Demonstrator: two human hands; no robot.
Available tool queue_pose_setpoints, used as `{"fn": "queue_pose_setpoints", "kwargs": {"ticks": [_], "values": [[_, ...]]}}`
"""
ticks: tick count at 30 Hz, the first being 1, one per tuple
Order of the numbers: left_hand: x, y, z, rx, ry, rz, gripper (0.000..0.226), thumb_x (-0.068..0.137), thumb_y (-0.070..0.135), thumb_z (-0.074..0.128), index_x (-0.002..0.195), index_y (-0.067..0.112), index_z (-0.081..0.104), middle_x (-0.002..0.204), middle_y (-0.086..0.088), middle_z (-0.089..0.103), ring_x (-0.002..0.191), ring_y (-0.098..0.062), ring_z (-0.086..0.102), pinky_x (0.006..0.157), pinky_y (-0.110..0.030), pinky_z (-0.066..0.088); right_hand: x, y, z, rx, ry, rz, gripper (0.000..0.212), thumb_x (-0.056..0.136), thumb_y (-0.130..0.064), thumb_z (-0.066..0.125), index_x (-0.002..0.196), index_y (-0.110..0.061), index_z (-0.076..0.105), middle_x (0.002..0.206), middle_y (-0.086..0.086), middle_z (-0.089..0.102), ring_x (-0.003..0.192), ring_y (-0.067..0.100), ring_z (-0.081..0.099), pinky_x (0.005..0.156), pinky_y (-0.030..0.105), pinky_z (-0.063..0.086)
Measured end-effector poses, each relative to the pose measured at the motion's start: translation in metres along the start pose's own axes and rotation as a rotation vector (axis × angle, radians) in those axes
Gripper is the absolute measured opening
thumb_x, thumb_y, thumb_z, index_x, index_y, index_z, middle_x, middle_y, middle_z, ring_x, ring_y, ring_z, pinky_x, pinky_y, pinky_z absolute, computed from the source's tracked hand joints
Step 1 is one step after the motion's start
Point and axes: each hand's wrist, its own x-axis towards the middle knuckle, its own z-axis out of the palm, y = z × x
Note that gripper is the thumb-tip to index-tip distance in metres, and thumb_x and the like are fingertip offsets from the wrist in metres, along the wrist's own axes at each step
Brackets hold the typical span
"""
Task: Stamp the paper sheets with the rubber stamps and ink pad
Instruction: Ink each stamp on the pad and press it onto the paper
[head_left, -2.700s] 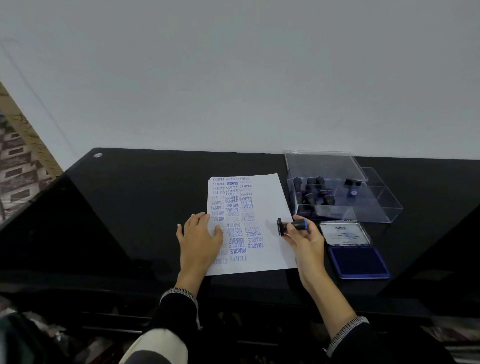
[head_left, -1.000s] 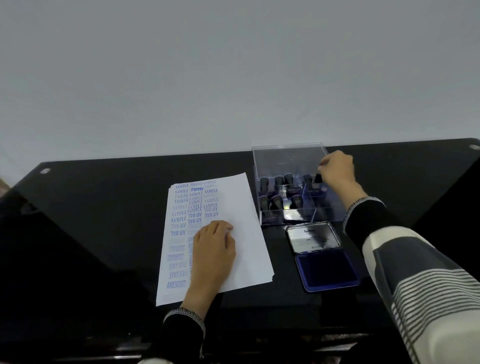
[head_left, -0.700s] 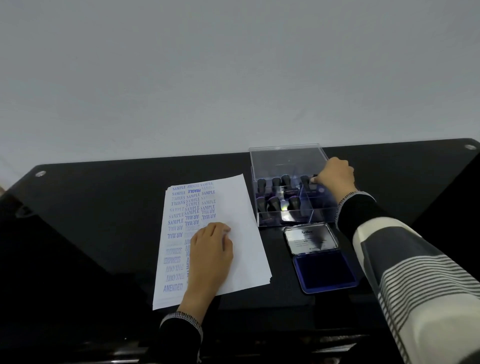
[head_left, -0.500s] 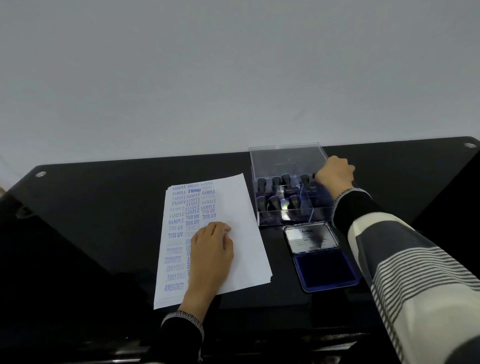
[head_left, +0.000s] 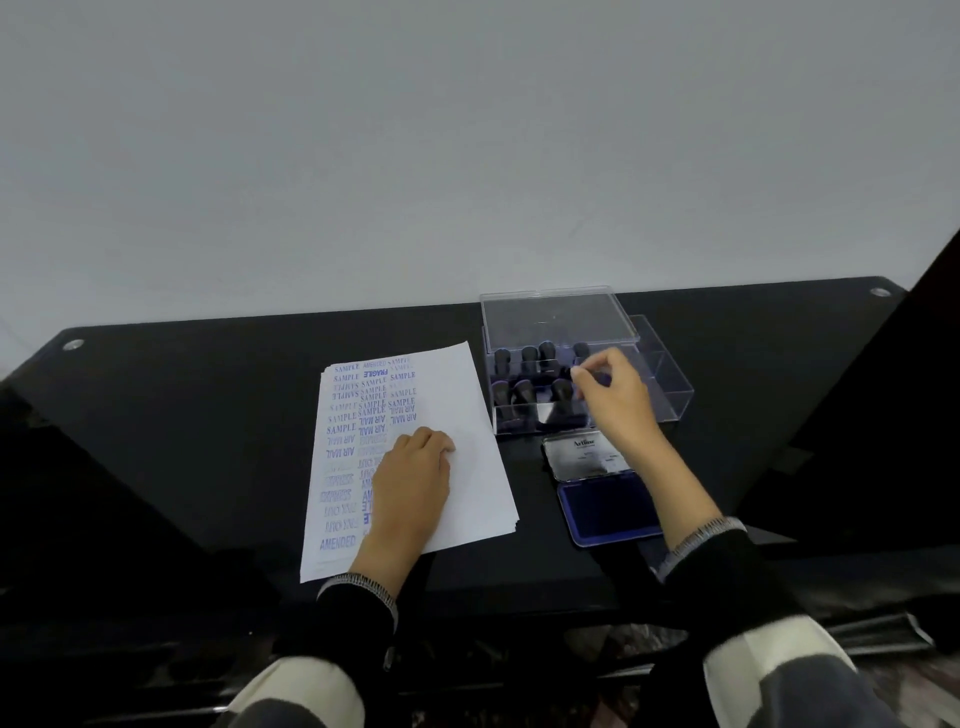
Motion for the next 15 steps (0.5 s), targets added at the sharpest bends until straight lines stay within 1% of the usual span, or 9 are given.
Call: {"fn": "queue_pose_setpoints", "kwargs": {"ticks": [1, 3, 5, 8, 10, 11, 13, 15], "values": [[0.000, 0.003, 0.000, 0.051, -0.029, -0.001, 0.026, 0.096, 0.007, 0.046, 0.112, 0.016, 0.063, 0.113, 0.004, 0.062, 0.098, -0.017, 0.054, 0.076, -0.028, 0.040, -0.012, 0.004, -0.007, -0.013, -0.042, -0.013, 0.014, 0.095, -0.026, 0.053, 0.092, -0.013, 0.055, 0.092, -0.002, 0.061, 0.092, 0.012, 0.053, 0.077, 0.029, 0.040], [-0.003, 0.009, 0.000, 0.113, -0.054, 0.000, 0.033, 0.096, 0.006, 0.041, 0.122, 0.018, 0.058, 0.121, 0.005, 0.058, 0.106, -0.017, 0.052, 0.087, -0.028, 0.036, -0.035, 0.010, -0.020, -0.073, -0.101, -0.048, 0.022, 0.094, -0.030, 0.056, 0.081, -0.013, 0.054, 0.076, -0.001, 0.056, 0.073, 0.012, 0.051, 0.066, 0.028, 0.039], [-0.010, 0.014, -0.001, 0.050, -0.057, 0.022, 0.032, 0.097, 0.009, 0.042, 0.121, 0.018, 0.060, 0.122, 0.005, 0.058, 0.109, -0.017, 0.051, 0.095, -0.030, 0.034, -0.048, 0.018, -0.028, -0.187, -0.118, -0.056, 0.029, 0.091, -0.031, 0.060, 0.071, -0.013, 0.051, 0.066, 0.002, 0.053, 0.063, 0.015, 0.048, 0.061, 0.031, 0.039], [-0.023, 0.025, 0.000, -0.229, -0.086, 0.159, 0.023, 0.096, 0.021, 0.051, 0.116, 0.020, 0.063, 0.119, 0.008, 0.060, 0.111, -0.011, 0.050, 0.100, -0.030, 0.036, -0.056, 0.027, -0.030, -0.435, -0.152, -0.052, 0.029, 0.090, -0.030, 0.059, 0.066, -0.018, 0.048, 0.065, 0.002, 0.057, 0.066, 0.022, 0.055, 0.060, 0.036, 0.044], [-0.029, 0.035, 0.002, -0.313, -0.141, 0.243, 0.029, 0.093, 0.037, 0.057, 0.119, 0.026, 0.064, 0.124, 0.012, 0.057, 0.119, -0.005, 0.045, 0.107, -0.031, 0.032, -0.059, 0.029, -0.028, -0.583, -0.146, -0.061, 0.025, 0.091, -0.031, 0.055, 0.070, -0.018, 0.050, 0.068, 0.001, 0.056, 0.071, 0.025, 0.055, 0.061, 0.037, 0.043], [-0.031, 0.039, 0.003, -0.310, -0.178, 0.259, 0.037, 0.091, 0.046, 0.058, 0.123, 0.030, 0.062, 0.129, 0.014, 0.053, 0.124, -0.004, 0.040, 0.110, -0.029, 0.026, -0.059, 0.029, -0.027, -0.638, -0.130, -0.074, 0.024, 0.092, -0.032, 0.053, 0.073, -0.017, 0.051, 0.069, 0.000, 0.055, 0.072, 0.026, 0.053, 0.060, 0.036, 0.041], [-0.034, 0.044, 0.005, -0.254, -0.244, 0.262, 0.052, 0.085, 0.062, 0.055, 0.131, 0.038, 0.054, 0.140, 0.017, 0.043, 0.132, -0.003, 0.030, 0.112, -0.023, 0.014, -0.060, 0.028, -0.025, -0.729, -0.102, -0.110, 0.024, 0.093, -0.032, 0.050, 0.077, -0.014, 0.051, 0.071, 0.001, 0.053, 0.072, 0.027, 0.050, 0.060, 0.034, 0.038], [-0.036, 0.045, 0.007, -0.191, -0.267, 0.264, 0.058, 0.082, 0.070, 0.051, 0.134, 0.043, 0.049, 0.144, 0.018, 0.036, 0.135, -0.003, 0.024, 0.114, -0.026, 0.009, -0.061, 0.026, -0.021, -0.800, -0.089, -0.153, 0.022, 0.094, -0.030, 0.047, 0.077, -0.016, 0.048, 0.073, 0.002, 0.054, 0.072, 0.027, 0.049, 0.060, 0.034, 0.037]]}}
